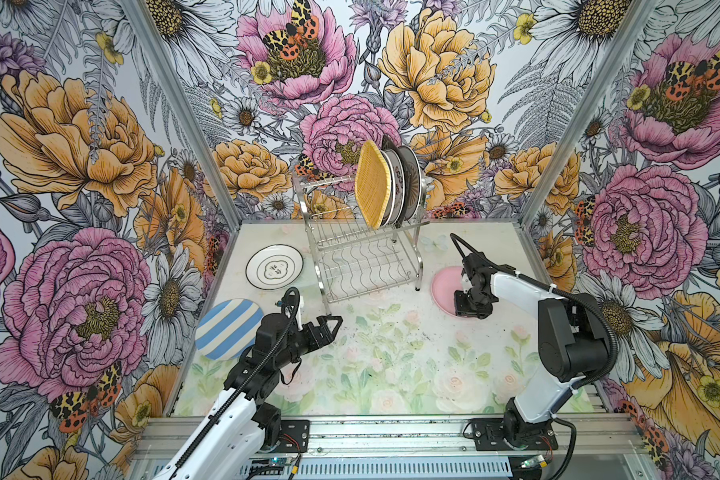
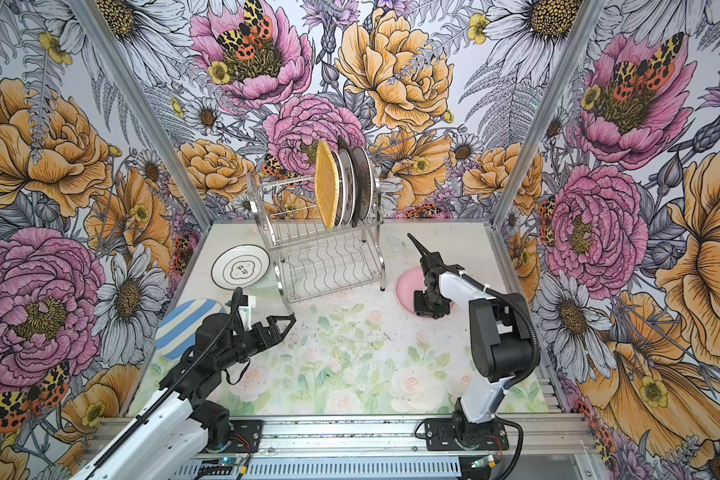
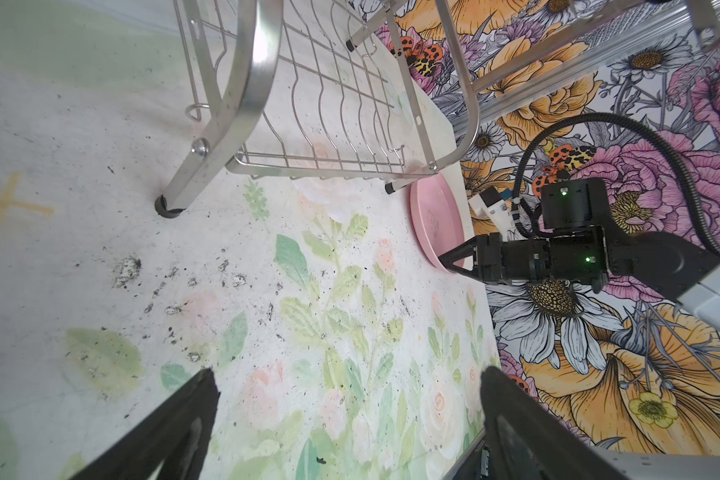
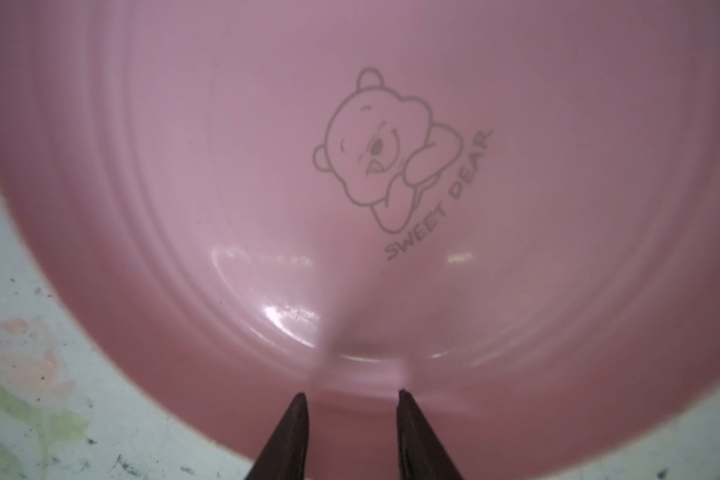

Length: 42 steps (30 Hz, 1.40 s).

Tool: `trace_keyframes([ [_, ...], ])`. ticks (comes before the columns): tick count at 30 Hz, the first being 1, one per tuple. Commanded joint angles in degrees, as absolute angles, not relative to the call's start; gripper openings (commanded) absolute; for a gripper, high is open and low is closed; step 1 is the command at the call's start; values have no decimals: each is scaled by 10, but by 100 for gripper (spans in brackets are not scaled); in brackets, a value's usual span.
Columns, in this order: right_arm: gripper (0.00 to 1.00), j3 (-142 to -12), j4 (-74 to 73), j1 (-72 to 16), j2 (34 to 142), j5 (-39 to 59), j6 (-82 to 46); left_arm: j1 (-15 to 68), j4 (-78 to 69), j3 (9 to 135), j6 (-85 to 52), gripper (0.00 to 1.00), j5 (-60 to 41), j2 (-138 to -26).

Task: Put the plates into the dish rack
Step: 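Grip the pink plate's rim with the right gripper and drag it toward the robot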

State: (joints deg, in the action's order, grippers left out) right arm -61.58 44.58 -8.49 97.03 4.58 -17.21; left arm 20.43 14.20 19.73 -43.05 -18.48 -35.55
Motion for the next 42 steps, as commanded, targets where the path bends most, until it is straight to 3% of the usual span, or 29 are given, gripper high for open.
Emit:
trace_keyframes([
  [1,42,-620,446,-64,915,49,-189,200,146,201,-421,99,-195,-350],
  [11,57,-623,400,84,893,46,-193,206,142,203,-421,99,-190,-352],
  [16,56,-636,369,106,941,72,-198,206,142,204,-421,99,-191,-354],
  [28,38,-670,326,108,1036,83,-203,208,145,203,-424,99,-190,-350],
  [42,15,-674,320,104,1063,91,-192,209,146,202,-424,99,-187,-352],
])
